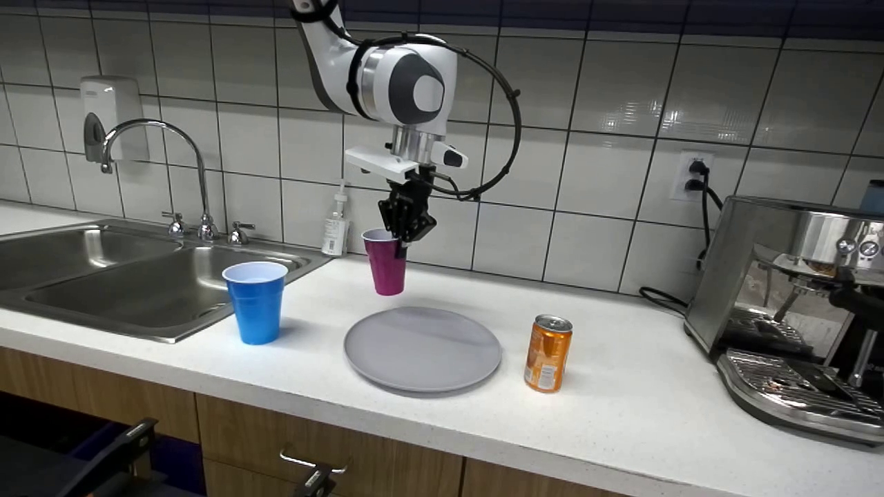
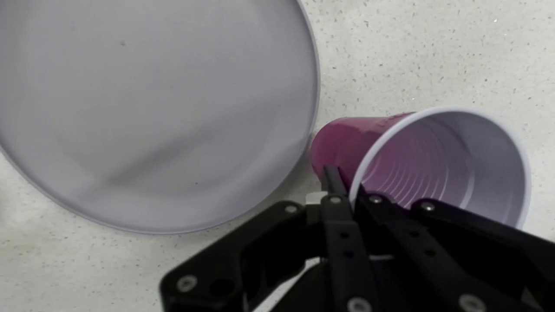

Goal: Remove the orange can from the plate then place the cups on the plate.

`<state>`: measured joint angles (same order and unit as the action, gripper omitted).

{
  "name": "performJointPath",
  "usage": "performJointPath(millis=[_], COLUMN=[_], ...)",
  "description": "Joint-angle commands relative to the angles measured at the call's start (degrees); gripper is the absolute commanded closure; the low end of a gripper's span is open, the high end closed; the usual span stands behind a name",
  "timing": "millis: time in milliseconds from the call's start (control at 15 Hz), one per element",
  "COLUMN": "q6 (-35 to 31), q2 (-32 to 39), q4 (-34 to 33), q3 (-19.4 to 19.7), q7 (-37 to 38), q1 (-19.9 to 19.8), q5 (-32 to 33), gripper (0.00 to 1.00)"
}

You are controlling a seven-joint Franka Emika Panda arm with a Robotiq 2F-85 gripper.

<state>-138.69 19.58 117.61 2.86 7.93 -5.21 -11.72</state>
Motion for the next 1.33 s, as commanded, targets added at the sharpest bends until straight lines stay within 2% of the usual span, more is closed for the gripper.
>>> performJointPath(millis=[0, 400, 667, 1267], q6=[3.17, 7.64, 10.34, 10.98], q2=[-0.83, 0.94, 2.71, 6.46], q4=[-0.12, -2.52, -4.39, -6.84], q3=[0.75, 2.64, 4.27, 5.00], q7=[-0.57, 1.29, 4.97, 10.01], q1=[-1.61, -3.01, -2.60, -2.06], q5=[-1.70, -2.42, -1.28, -1.10], gripper=[0.99, 0.99, 0.99, 0.99])
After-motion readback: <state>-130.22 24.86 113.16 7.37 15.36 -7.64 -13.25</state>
